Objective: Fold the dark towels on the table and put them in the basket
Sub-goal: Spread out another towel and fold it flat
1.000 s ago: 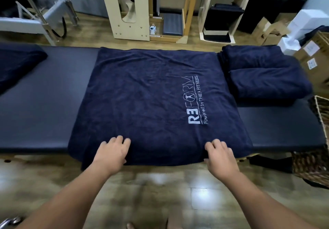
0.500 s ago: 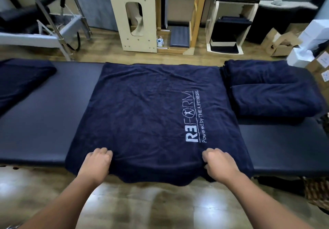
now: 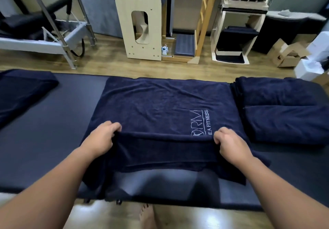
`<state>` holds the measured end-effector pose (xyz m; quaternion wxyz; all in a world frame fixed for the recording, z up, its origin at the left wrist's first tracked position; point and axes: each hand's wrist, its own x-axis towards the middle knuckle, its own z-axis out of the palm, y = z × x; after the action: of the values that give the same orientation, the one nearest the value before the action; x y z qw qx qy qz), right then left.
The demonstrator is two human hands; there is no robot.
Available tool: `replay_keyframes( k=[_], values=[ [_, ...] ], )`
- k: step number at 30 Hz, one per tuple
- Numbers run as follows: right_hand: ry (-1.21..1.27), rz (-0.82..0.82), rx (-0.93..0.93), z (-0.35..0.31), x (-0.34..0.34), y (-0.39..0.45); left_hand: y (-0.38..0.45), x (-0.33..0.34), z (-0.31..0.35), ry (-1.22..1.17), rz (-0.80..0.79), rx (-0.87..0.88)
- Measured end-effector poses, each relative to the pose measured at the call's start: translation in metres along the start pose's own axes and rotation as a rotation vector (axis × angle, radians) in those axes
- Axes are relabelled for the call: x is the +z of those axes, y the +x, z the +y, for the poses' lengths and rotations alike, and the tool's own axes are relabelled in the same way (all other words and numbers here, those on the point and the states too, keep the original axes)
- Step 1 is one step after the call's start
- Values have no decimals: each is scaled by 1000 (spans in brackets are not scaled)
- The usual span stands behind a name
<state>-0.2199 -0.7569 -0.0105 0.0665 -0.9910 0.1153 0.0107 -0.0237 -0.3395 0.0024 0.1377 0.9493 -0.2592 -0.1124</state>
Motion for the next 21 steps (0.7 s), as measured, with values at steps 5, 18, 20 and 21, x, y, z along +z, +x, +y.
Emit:
replay_keyframes(
  k=[5,18,20,21],
  values=[
    [-198,-22,203,-12,-9,51,82,-9,-4,217,225,90],
    [-82,-393,163,-21,12,62,93,7,3,420,-337,342],
    [-100,-370,170,-18,11,69,100,0,0,388,-343,371],
    [-120,-361,174,-17,11,73,104,-3,-2,380,-347,379]
  ],
)
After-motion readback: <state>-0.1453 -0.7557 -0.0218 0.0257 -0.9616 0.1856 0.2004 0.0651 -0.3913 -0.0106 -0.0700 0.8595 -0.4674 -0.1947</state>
